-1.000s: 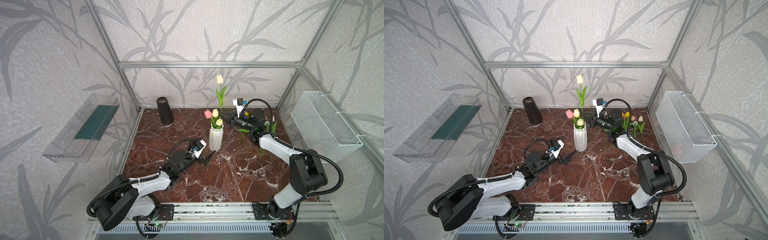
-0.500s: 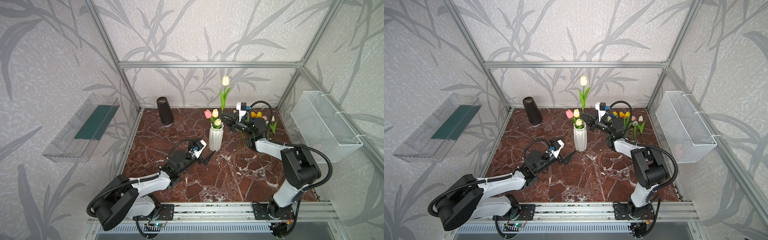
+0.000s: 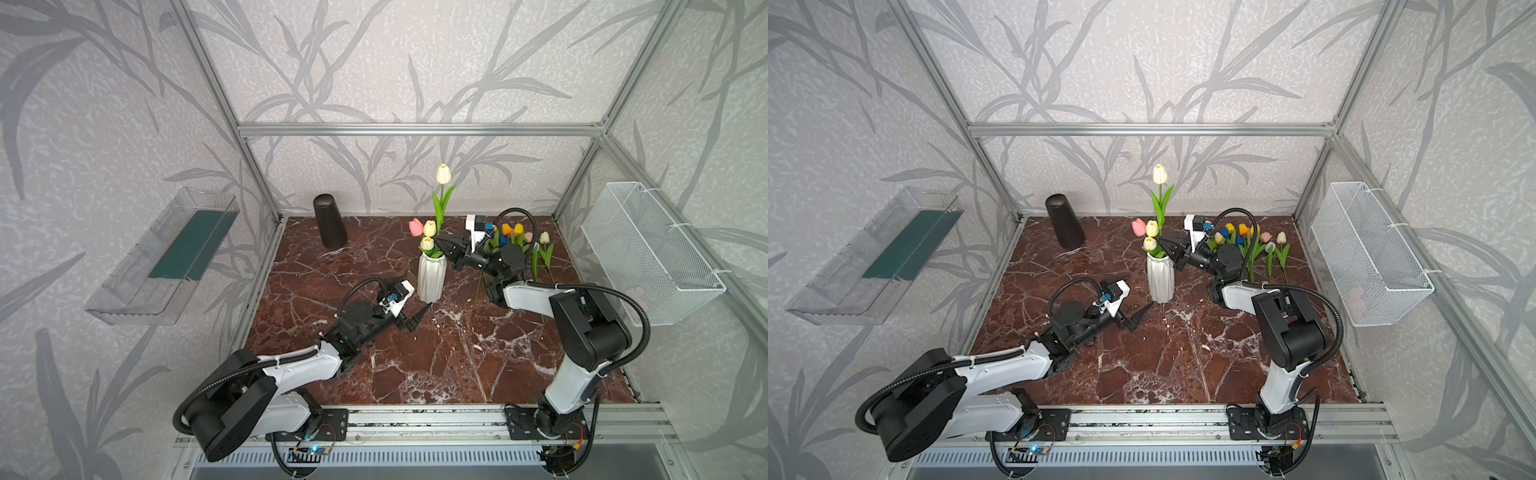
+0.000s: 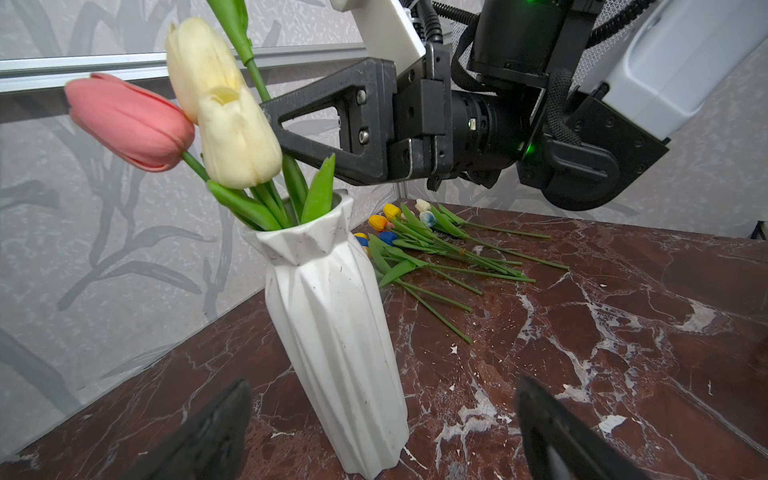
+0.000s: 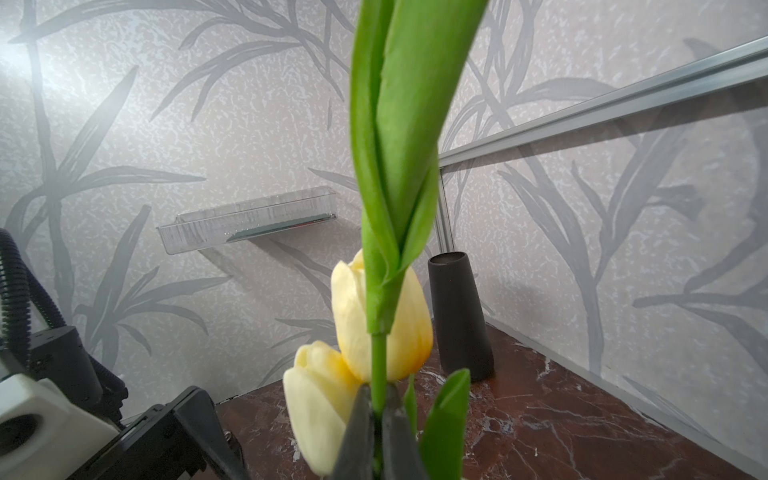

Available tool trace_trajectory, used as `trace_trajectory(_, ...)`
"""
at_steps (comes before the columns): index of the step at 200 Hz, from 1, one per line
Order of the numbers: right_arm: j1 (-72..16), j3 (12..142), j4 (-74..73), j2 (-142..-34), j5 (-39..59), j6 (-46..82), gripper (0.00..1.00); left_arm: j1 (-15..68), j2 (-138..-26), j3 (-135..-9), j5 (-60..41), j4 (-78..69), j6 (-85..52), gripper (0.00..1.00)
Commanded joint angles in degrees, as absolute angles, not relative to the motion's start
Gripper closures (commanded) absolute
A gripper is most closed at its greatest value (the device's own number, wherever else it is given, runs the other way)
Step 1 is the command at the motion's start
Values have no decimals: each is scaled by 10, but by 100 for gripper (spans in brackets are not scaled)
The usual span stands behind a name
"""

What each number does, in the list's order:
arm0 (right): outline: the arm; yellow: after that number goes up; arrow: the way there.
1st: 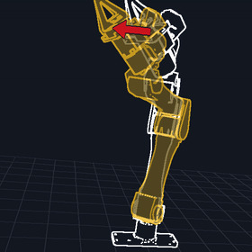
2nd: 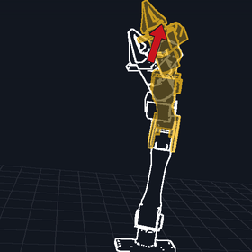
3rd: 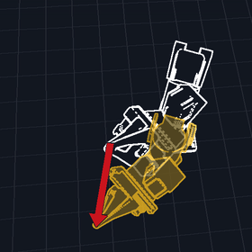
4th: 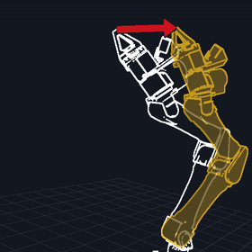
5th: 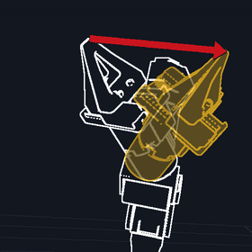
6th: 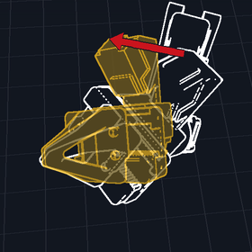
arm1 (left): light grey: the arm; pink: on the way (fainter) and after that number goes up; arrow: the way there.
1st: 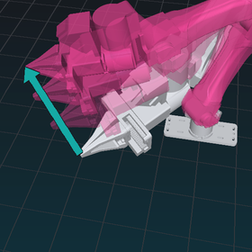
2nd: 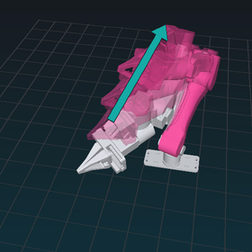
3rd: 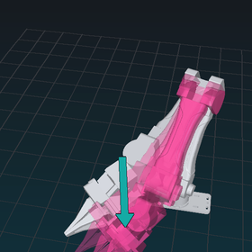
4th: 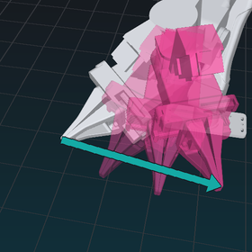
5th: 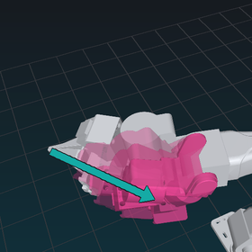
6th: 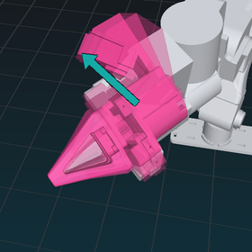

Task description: Arrange the flowers into the vase

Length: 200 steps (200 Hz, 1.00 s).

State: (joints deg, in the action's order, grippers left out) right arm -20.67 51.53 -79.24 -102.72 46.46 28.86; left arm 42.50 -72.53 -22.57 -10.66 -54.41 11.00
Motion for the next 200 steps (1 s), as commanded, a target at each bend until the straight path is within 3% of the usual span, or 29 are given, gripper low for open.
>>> trace_trajectory(1,-209,512,-806,-1034,468,264,100,427,-734,-245,-116,-548,126,1)
trace_trajectory(33,-205,498,-806,-1026,464,255,100,427,-729,-243,-112,-548,126,1)
trace_trajectory(44,-204,495,-805,-1026,466,251,91,427,-729,-242,-112,-544,129,1)
trace_trajectory(64,-204,483,-793,-1017,462,235,85,428,-734,-242,-110,-545,136,1)
trace_trajectory(77,-203,475,-776,-1002,455,222,72,428,-735,-241,-109,-547,135,1)
trace_trajectory(93,-204,468,-746,-981,445,204,69,428,-737,-240,-111,-553,131,1)
trace_trajectory(107,-205,473,-692,-953,444,181,69,428,-743,-239,-111,-561,131,1)
trace_trajectory(121,-206,470,-656,-930,427,157,86,427,-750,-237,-111,-572,129,1)
trace_trajectory(157,-206,476,-596,-895,420,122,99,427,-759,-236,-112,-585,126,1)
trace_trajectory(189,-206,476,-570,-874,418,112,94,428,-756,-235,-112,-588,123,1)
trace_trajectory(200,-205,475,-562,-865,411,108,84,427,-753,-235,-111,-585,125,1)
